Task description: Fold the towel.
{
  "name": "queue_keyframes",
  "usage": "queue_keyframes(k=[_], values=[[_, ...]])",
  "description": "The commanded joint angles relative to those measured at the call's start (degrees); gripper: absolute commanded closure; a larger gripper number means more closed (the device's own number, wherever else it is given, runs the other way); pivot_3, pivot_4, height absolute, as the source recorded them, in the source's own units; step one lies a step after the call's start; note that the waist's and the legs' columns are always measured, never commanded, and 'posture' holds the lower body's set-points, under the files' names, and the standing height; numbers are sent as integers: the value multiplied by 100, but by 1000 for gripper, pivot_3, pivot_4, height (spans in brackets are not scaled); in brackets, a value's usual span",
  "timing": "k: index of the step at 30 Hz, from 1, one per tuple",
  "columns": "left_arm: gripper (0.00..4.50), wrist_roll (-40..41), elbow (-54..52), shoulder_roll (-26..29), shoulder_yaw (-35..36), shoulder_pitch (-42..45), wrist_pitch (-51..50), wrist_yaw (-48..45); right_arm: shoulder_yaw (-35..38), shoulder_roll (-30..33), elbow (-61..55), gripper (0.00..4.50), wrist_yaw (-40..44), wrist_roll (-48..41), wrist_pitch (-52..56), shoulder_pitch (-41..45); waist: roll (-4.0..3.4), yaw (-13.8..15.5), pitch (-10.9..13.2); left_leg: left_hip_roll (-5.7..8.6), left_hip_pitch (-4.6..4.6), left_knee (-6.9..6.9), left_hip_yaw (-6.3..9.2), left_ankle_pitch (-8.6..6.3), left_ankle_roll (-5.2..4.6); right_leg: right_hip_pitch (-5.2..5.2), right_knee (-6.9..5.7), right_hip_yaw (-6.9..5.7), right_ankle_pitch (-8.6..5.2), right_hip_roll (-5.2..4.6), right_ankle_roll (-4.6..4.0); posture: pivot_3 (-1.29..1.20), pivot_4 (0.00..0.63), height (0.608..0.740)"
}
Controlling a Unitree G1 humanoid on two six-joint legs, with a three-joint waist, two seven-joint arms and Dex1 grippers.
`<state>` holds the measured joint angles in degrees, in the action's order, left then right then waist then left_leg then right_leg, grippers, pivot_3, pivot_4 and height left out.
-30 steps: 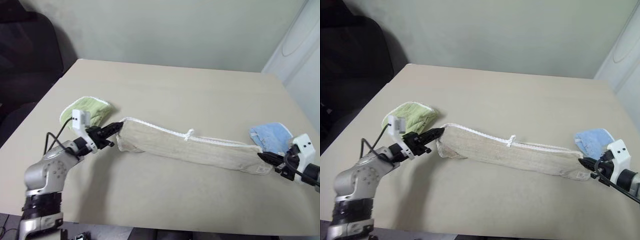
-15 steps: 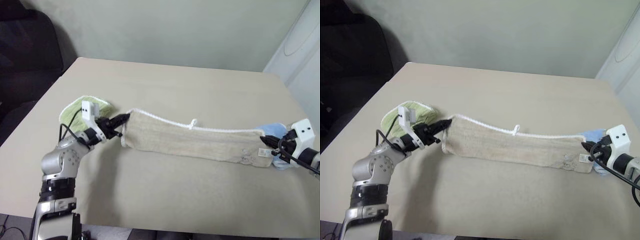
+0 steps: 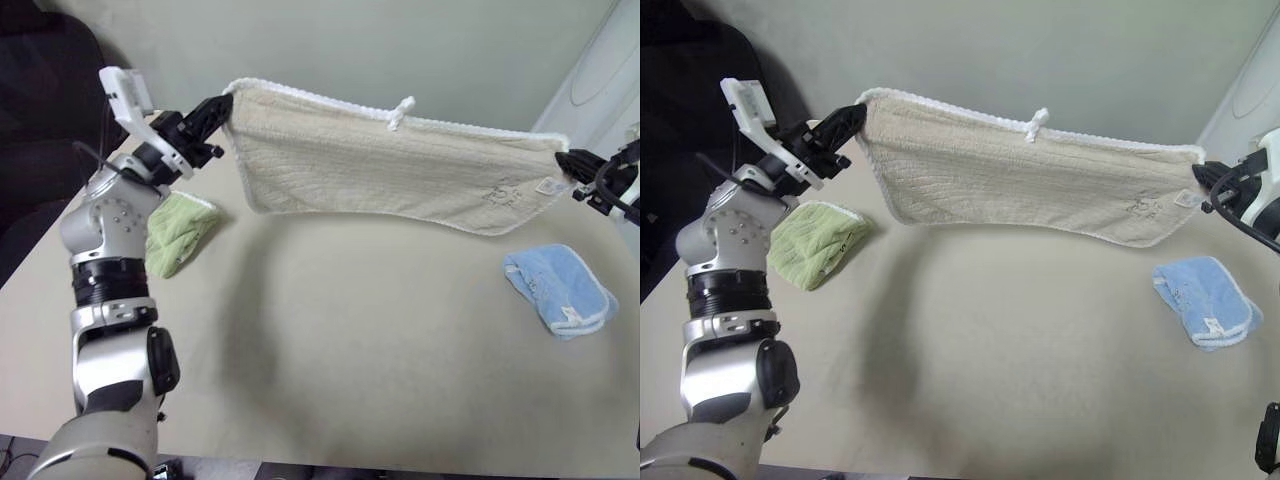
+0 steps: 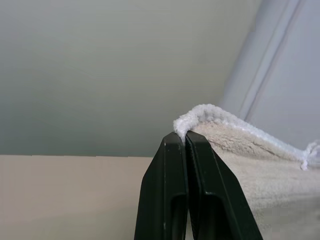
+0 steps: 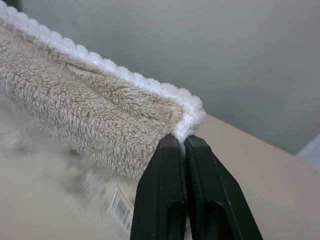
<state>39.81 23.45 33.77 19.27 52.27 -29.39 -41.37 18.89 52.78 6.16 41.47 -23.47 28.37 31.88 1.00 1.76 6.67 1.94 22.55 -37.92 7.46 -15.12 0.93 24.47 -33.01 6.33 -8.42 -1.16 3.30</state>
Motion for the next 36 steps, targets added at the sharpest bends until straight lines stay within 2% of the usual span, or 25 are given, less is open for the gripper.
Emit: queue_keyframes(k=[1,4,6,8,12,15,21,26,36], values=[[4500,328,-935,393,458,-824,-334,-241,591,171,-521,4463,114,-194,304,-728,0,-3,-1,1,0,-1,0,-6,-6,-3,8,1,2,0,-3,0,150,740],[4500,662,-1681,532,615,-1752,-747,-318,911,75,-1208,4463,308,-489,576,-1660,0,12,-1,7,-1,-10,-1,-27,-28,-14,12,3,-1,-3,-10,0,150,740],[4500,969,-2203,621,816,-2598,-1094,-421,1211,-43,-1831,4463,543,-761,786,-2584,2,22,0,9,2,-19,-1,-34,-41,-13,2,4,-3,-4,-18,0,150,740],[4500,1195,-2600,696,965,-3284,-1327,-541,1459,-114,-2289,4463,711,-1015,1001,-3256,3,19,0,11,19,-14,3,-73,-13,-1,0,5,-8,-2,-32,0,150,740],[4500,1450,-3098,807,1203,-4564,-1674,-694,1787,-221,-2787,4463,998,-1373,1296,-4297,1,-17,3,8,39,-22,2,-69,15,28,-15,8,-53,2,3,0,150,740],[4500,1572,-3248,815,1316,-4981,-1790,-600,1806,-246,-2875,4463,1081,-1445,1329,-4660,6,-27,1,2,42,-18,2,-72,20,37,-17,9,-101,4,-13,0,150,740],[4500,1539,-3407,882,1246,-5228,-1776,-588,1705,-155,-2899,4463,1140,-1455,1309,-4758,4,-28,-11,2,62,-19,2,-75,17,60,-21,14,-117,4,-39,0,150,740],[4500,1407,-3126,733,1133,-4671,-1606,-211,1356,-152,-2583,4463,768,-1208,1232,-4133,23,-29,-26,5,40,-22,0,-88,20,65,-77,14,-68,3,-117,0,150,740],[4500,-165,-1865,515,-33,-3623,-690,111,93,-167,-1491,4463,266,-125,720,-3091,14,-28,-28,3,-11,-16,1,-85,25,35,-101,12,-69,4,-116,0,150,740]])
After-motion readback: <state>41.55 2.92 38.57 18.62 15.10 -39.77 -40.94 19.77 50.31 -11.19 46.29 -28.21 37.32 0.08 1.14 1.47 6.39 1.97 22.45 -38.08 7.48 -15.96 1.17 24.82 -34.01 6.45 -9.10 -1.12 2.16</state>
